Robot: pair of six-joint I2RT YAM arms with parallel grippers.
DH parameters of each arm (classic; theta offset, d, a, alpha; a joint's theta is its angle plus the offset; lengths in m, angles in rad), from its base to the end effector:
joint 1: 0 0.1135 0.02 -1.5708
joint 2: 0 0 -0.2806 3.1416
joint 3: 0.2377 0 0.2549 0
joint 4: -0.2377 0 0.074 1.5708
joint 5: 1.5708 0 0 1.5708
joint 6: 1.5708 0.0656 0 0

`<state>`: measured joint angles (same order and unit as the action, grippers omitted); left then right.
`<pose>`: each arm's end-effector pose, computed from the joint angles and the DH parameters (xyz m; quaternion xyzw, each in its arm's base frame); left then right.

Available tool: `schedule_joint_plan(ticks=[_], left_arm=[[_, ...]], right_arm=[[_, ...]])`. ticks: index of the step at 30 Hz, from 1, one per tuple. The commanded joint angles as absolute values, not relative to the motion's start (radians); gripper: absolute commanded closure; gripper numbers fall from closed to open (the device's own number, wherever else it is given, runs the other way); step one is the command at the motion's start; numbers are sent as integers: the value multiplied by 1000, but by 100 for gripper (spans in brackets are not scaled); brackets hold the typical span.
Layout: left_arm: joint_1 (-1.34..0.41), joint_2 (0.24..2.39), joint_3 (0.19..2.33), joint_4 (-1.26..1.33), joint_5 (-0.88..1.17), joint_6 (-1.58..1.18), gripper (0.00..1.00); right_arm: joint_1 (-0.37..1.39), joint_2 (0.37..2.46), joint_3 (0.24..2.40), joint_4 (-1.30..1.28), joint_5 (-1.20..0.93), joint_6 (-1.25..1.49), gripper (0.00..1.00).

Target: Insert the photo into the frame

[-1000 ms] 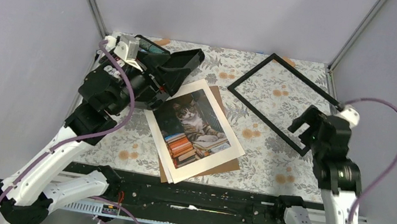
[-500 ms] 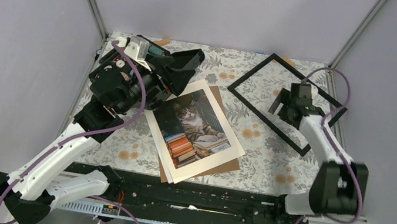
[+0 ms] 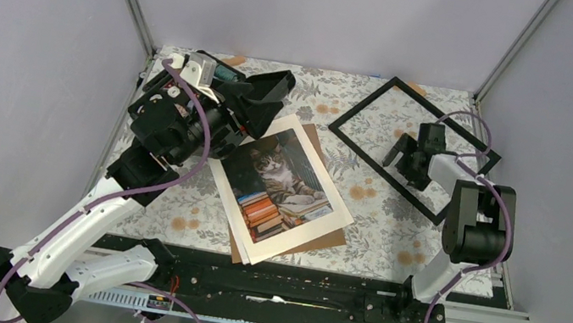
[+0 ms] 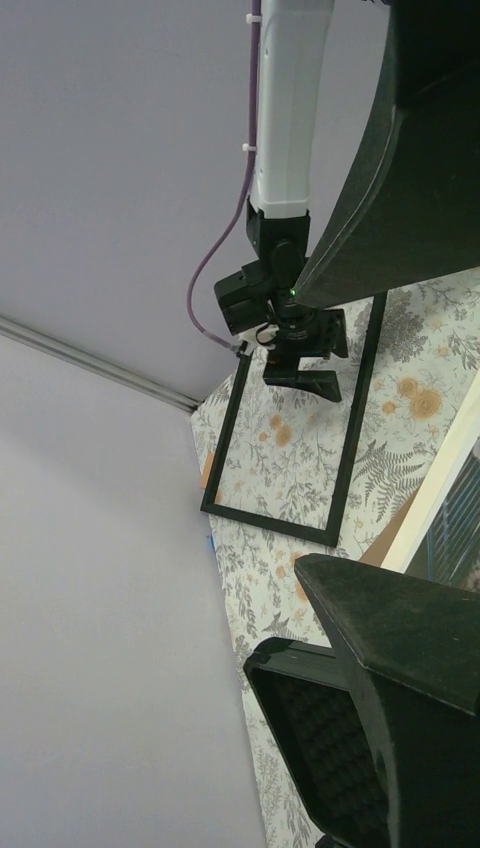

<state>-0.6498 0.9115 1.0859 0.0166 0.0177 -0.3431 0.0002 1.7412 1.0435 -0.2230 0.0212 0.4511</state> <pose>0.1734 -0.1333 0.4639 0.1040 0.6279 -0.3723 0.6755 0.3805 -0.0013 0.1658 0.2151 0.9228 0.0617 0.3135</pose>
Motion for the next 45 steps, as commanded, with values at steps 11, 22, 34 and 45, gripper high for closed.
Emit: schedule_joint_plan(ticks=[11, 22, 34, 45], left_arm=[[-656, 909, 1094, 66, 21, -386, 1], [-662, 957, 1078, -21, 98, -453, 1], [-848, 1074, 790, -169, 230, -653, 1], [-1032, 1222, 732, -226, -61, -697, 1]], right_arm=[[40, 1641, 848, -60, -197, 629, 0], [75, 1551, 1070, -389, -39, 495, 0], [284, 1084, 565, -333, -394, 649, 0], [284, 946, 347, -106, -405, 788, 2]])
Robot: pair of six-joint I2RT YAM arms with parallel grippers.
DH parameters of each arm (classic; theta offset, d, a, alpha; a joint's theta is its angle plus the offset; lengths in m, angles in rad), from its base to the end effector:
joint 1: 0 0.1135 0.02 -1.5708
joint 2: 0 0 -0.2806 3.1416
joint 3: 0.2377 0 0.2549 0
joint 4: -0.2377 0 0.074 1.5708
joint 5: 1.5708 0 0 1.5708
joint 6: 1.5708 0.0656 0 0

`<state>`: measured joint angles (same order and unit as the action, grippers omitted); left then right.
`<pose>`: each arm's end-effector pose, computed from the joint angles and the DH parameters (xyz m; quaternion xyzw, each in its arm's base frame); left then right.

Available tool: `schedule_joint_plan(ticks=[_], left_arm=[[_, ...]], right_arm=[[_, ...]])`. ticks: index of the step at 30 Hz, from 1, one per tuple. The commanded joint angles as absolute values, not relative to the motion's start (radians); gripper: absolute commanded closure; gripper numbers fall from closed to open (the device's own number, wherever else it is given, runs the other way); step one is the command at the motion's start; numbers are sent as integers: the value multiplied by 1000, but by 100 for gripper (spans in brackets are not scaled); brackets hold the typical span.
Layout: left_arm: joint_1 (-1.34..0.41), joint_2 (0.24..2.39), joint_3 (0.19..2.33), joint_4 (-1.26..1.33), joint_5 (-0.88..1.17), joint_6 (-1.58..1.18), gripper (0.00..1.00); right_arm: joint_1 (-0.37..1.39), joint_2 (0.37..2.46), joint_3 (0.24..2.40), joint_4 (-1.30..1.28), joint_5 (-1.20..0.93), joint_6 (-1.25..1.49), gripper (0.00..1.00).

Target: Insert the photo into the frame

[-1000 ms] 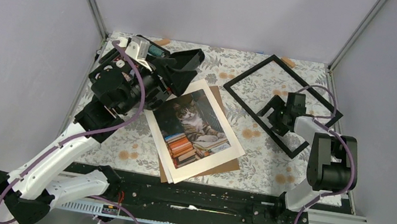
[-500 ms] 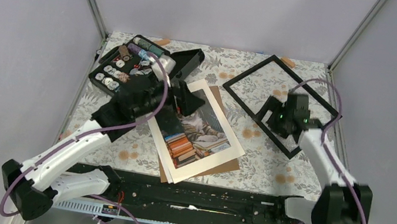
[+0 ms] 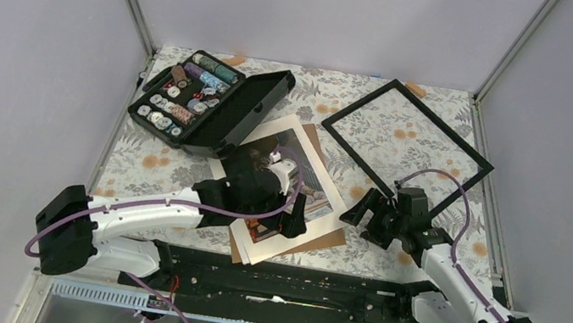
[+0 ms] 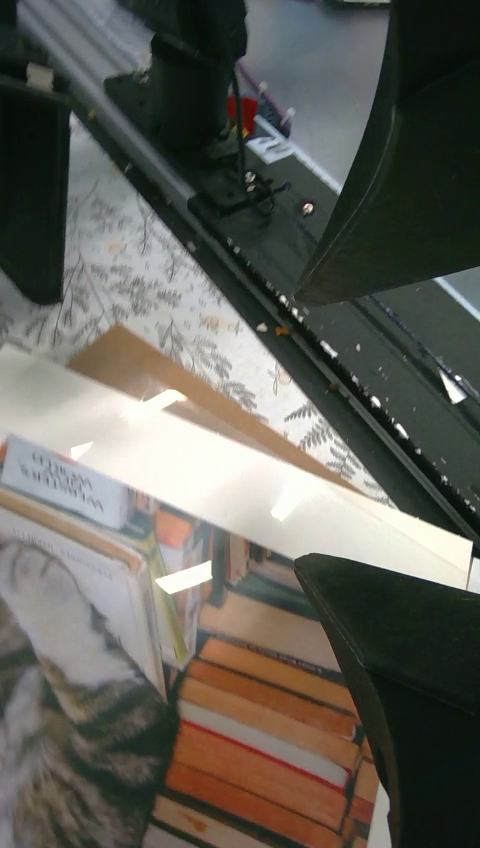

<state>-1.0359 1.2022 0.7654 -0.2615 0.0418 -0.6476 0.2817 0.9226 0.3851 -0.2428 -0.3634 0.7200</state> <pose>0.1381 -0.2385 0.2351 0.1835 0.8874 -0.3277 0.2673 0.1763 0.0753 0.1667 0.1294 0.9011 0.3281 0.2521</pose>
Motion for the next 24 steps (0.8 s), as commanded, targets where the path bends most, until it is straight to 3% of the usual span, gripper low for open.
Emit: schedule_joint_plan(ticks=[1, 8, 24], left_arm=[[-1032, 1230, 723, -210, -61, -700, 1], [-1024, 1295, 690, -177, -98, -738, 1], [-1016, 1379, 564, -30, 59, -899, 1]], right_arm=[[284, 963, 346, -95, -407, 783, 3], [284, 1102, 350, -10, -452, 721, 13], [284, 1168, 369, -23, -457, 621, 15]])
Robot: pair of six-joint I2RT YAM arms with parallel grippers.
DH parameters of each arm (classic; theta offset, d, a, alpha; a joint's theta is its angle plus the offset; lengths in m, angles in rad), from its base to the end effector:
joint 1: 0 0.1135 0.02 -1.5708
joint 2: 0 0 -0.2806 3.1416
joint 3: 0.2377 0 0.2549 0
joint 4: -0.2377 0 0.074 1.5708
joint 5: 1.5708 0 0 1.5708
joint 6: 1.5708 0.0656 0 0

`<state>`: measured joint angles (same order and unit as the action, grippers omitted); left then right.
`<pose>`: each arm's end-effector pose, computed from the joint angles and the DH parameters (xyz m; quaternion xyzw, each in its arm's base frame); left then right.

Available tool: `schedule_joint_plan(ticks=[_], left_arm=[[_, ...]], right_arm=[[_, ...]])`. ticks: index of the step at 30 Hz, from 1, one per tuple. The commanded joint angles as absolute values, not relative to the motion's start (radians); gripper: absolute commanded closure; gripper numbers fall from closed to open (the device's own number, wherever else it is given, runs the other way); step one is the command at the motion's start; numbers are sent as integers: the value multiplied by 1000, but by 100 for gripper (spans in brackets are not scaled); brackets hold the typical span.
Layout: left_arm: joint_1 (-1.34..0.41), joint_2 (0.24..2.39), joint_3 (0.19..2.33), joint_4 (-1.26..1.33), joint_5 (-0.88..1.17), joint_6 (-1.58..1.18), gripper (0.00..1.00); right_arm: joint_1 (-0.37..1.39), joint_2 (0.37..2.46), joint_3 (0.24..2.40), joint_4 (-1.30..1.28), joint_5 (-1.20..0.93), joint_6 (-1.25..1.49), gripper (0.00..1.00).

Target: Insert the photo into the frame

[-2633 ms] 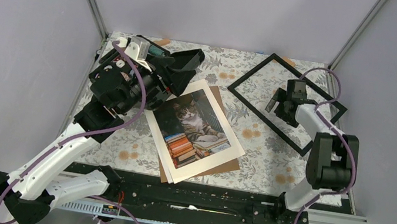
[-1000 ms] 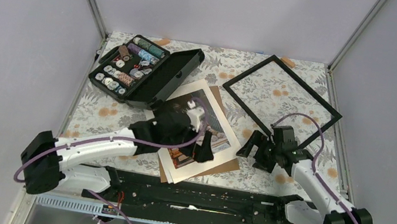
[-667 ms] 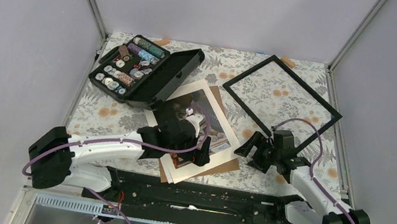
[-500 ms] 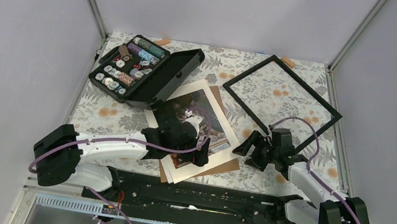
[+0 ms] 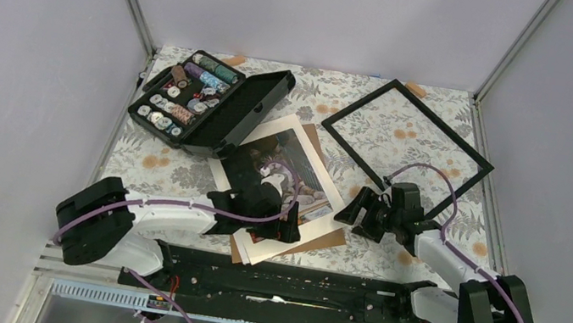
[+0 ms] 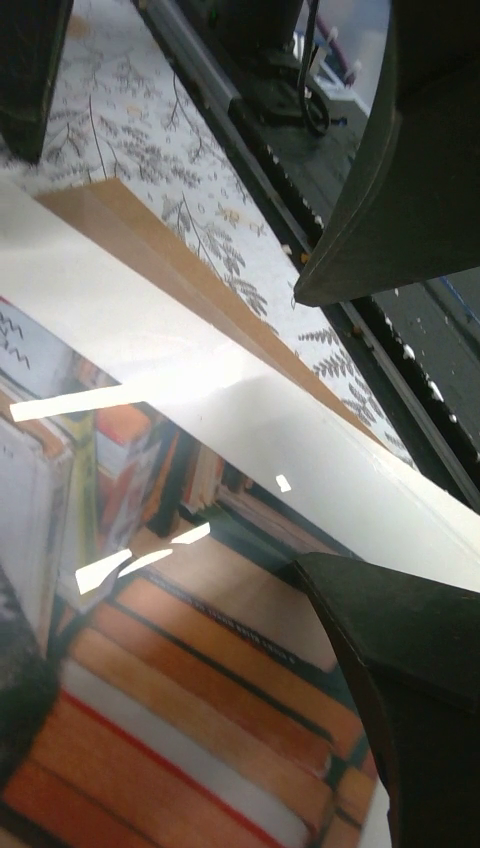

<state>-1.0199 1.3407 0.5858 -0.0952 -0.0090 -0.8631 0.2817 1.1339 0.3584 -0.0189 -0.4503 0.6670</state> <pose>0.1417 -0.2295 0.1558 0.0717 0.9330 -0.2826 0.2109 0.1971 0.0868 0.1422 0.0898 0.9017 0.3524 0.2338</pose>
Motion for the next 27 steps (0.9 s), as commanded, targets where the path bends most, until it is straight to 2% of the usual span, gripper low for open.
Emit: schedule_joint_plan(ticks=[1, 7, 15, 27], left_arm=[[-1015, 1382, 559, -19, 63, -902, 1], [-1010, 1374, 532, -8, 75, -912, 1], [-1008, 1376, 495, 39, 94, -933, 1], [-1008, 1381, 494, 51, 106, -934, 1]], right_arm=[[284, 1174, 369, -18, -460, 621, 15], [284, 1180, 359, 48, -548, 667, 15], [284, 1063, 264, 228, -669, 888, 12], [284, 861, 176, 313, -605, 1137, 1]])
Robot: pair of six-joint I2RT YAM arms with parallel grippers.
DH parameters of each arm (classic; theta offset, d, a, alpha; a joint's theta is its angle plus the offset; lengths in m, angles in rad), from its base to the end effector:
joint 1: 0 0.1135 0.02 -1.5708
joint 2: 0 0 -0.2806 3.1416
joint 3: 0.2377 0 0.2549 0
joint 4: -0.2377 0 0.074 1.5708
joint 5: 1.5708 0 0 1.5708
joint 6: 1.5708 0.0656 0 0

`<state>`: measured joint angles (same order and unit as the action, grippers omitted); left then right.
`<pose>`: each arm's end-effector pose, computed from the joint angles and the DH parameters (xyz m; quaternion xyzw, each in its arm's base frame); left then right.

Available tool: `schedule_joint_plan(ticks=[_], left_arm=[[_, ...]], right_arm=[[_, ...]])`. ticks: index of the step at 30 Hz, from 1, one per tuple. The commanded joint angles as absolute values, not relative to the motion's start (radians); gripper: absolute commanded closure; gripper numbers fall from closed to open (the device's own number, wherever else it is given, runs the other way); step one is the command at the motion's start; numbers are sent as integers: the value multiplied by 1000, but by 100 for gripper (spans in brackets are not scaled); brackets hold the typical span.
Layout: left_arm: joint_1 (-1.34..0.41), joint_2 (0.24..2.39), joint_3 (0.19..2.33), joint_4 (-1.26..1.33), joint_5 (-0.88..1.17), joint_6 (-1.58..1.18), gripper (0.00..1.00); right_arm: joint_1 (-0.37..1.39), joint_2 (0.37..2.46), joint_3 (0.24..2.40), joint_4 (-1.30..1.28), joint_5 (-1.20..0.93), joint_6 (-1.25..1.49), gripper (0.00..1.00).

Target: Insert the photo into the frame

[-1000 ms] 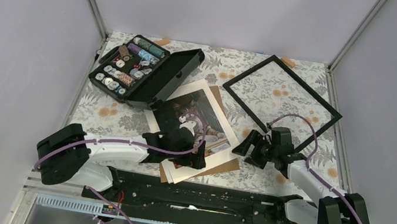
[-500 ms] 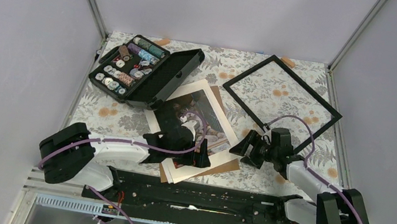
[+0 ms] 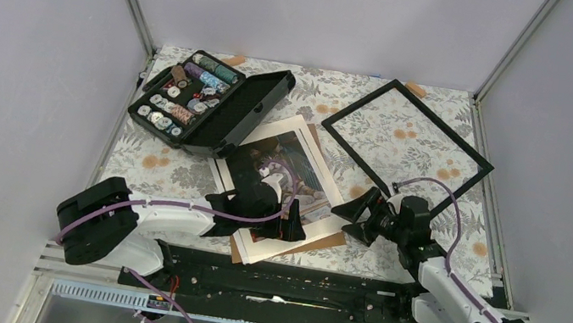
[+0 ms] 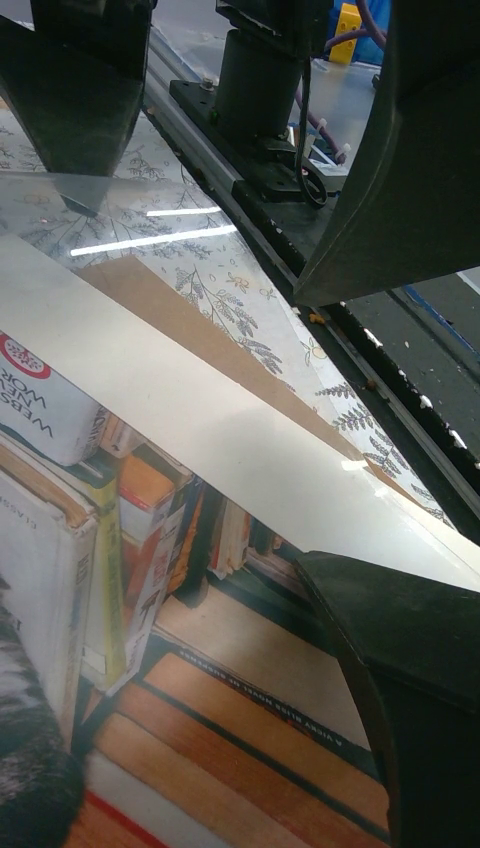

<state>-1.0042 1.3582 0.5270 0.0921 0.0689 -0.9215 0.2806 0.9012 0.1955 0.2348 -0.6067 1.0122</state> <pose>0.1439 -0.2346 0.1513 0.0517 0.9129 -0.3494 0.2047 0.1696 0.0878 0.1605 0.1452 0.8156 0.5037 0.2448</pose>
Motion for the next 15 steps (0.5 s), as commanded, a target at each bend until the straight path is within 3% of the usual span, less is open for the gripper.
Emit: schedule_joint_plan(ticks=[1, 15], left_arm=[[-1008, 1379, 494, 49, 106, -933, 1], [-1008, 1372, 516, 31, 102, -918, 1]], right_arm=[[284, 848, 177, 309, -603, 1147, 0], [283, 541, 142, 156, -533, 1354, 0]])
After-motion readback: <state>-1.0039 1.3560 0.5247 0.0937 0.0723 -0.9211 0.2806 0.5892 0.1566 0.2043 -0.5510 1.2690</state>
